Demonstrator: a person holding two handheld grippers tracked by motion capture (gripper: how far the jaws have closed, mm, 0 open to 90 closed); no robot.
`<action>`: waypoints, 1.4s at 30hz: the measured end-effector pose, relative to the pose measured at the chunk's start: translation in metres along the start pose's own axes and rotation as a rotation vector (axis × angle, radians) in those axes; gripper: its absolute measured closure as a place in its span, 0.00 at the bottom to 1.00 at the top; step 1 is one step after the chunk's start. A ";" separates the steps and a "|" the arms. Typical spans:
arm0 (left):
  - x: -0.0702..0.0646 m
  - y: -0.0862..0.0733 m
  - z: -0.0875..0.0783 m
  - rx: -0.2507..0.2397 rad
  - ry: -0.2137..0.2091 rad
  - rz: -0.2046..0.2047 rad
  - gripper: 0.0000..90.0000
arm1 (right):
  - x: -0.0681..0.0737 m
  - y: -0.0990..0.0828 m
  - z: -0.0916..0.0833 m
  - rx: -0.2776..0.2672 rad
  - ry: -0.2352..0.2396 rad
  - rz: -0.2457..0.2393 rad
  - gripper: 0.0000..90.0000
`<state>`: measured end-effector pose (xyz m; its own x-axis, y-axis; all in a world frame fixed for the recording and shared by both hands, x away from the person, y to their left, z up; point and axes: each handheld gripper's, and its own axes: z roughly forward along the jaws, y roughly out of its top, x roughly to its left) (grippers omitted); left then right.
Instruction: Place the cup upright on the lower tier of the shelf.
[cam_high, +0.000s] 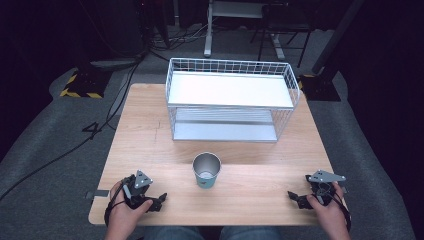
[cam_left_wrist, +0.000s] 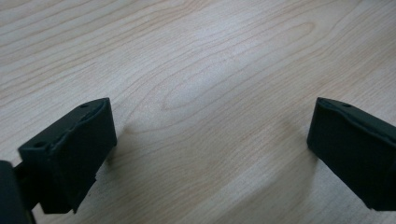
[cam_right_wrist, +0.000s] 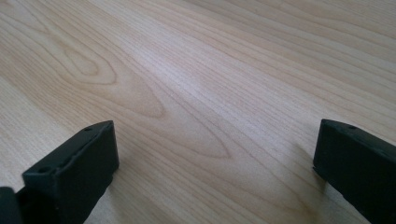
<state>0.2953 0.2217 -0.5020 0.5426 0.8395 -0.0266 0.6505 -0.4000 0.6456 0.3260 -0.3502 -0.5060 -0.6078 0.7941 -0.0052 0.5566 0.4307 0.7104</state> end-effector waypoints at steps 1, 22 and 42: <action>0.000 0.001 -0.001 0.005 0.006 -0.010 0.08 | 0.000 0.000 0.000 0.000 0.000 0.000 0.00; -0.017 0.026 -0.025 -0.134 -0.078 0.003 0.18 | 0.000 0.000 0.000 -0.002 0.013 -0.009 0.00; -0.065 0.052 -0.011 -0.316 -0.264 0.104 0.18 | 0.000 0.000 0.000 -0.002 0.012 -0.010 0.00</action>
<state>0.2881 0.1500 -0.4584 0.7410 0.6613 -0.1170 0.4123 -0.3105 0.8565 0.3261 -0.3503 -0.5062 -0.6201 0.7845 -0.0033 0.5498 0.4375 0.7116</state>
